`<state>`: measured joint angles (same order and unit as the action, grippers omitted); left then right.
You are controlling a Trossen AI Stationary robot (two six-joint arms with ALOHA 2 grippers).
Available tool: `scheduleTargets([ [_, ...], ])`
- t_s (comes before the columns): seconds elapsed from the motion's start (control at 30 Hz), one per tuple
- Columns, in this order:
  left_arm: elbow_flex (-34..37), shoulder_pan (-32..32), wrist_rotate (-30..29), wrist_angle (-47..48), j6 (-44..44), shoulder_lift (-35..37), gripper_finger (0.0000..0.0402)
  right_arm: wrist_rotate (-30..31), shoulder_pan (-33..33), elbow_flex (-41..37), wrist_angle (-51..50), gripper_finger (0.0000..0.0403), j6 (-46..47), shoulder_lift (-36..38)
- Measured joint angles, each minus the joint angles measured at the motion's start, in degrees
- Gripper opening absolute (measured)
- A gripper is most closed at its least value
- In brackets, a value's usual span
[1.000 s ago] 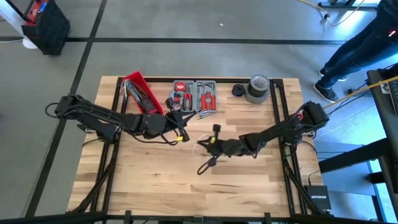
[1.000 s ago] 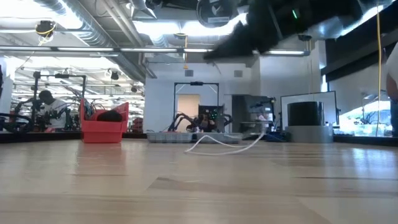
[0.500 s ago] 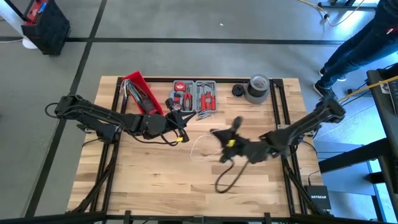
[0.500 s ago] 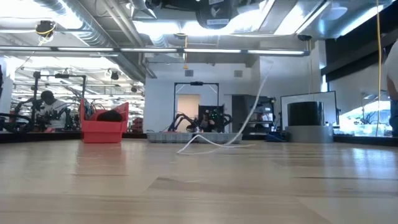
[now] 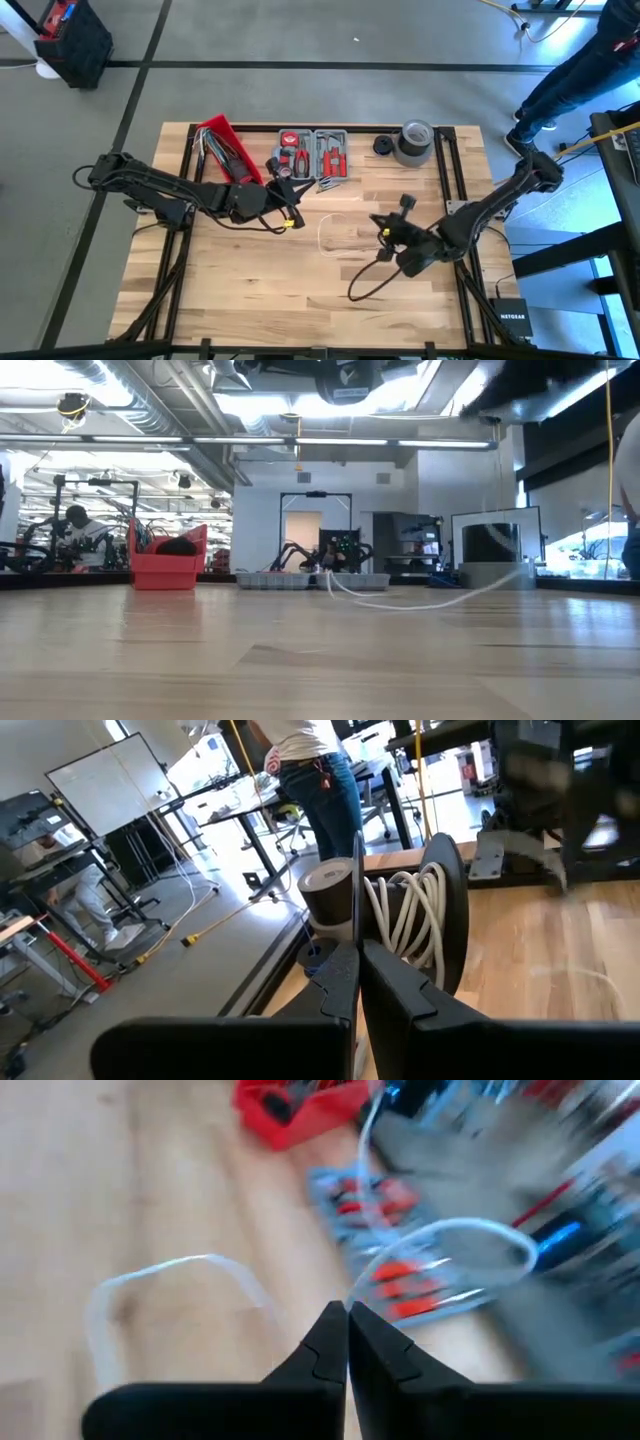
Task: Coil cords
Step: Uncoil the white wire from the spool
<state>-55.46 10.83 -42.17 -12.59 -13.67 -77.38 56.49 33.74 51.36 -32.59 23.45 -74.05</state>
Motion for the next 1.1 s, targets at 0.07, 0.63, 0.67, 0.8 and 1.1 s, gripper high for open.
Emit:
scheduleTargets([
  [0.07, 0.0, 0.0, 0.0, -0.1, 0.0, 0.0, 0.0005, -3.1, 0.0, -5.5, 9.3, 0.0008, 4.0, -1.1],
  [0.63, 0.0, -0.1, 0.0, 0.0, 0.1, 0.0, 0.0005, -7.6, -7.4, 0.0, 29.0, 0.0178, -15.2, -4.4],
  [0.67, 0.0, -0.1, 0.0, 0.0, 0.1, 0.0, 0.0005, -8.4, -8.7, -0.7, 30.8, 0.0182, -15.4, -5.3],
  [0.8, 0.0, 0.0, 0.0, 0.1, 0.1, 0.0, 0.0005, -17.5, -15.3, -3.1, 42.8, 0.0186, -17.8, -10.9],
  [1.1, 0.0, 0.0, 0.0, 0.3, 0.0, 0.0, 0.0005, -30.2, -22.7, -3.3, 59.3, 0.0186, -17.8, -19.4],
])
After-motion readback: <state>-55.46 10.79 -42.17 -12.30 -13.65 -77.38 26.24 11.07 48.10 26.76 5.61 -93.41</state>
